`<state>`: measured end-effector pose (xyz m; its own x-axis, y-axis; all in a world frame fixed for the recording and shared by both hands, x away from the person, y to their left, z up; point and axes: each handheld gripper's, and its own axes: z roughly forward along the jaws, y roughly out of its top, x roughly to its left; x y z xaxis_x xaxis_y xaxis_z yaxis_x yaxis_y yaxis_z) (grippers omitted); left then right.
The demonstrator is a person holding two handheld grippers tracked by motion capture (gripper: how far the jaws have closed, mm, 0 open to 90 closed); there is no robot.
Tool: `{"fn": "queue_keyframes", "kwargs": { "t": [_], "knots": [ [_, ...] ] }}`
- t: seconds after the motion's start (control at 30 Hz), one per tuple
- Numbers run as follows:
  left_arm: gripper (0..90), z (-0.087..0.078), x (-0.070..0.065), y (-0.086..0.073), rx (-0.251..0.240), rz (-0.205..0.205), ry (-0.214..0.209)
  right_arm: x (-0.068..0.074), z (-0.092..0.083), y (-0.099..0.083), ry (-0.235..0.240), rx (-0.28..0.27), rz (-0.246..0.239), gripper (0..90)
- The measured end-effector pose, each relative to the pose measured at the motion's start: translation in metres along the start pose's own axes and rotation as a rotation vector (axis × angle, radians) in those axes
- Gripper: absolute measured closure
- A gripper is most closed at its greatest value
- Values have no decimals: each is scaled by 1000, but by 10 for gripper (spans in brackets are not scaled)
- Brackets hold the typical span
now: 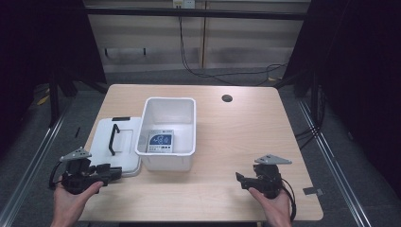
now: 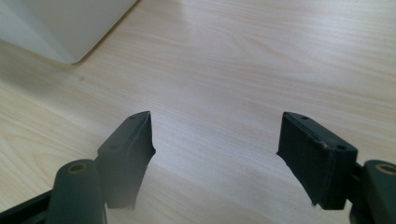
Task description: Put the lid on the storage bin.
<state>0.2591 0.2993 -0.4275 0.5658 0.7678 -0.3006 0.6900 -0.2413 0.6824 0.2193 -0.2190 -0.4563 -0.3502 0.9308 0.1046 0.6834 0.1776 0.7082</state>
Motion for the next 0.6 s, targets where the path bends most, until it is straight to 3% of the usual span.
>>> {"fn": "queue_keyframes", "kwargs": {
  "t": [0.07,0.13,0.2,0.43,0.53,0.6],
  "knots": [
    [393,0,0,0,2,2,2,1,-2,1,-2,-6,-1,256],
    [433,1,-1,0,10,-4,16,5,-6,1,-12,-14,-57,256],
    [446,1,-1,1,7,-16,35,8,-6,1,-7,-1,-84,254],
    [452,2,-1,2,10,-31,32,17,-3,1,27,18,-110,251],
    [482,1,-4,4,25,-38,66,21,-2,1,35,35,-122,251],
    [488,-2,-7,5,21,-19,77,24,0,1,47,42,-130,251]
  ]
}}
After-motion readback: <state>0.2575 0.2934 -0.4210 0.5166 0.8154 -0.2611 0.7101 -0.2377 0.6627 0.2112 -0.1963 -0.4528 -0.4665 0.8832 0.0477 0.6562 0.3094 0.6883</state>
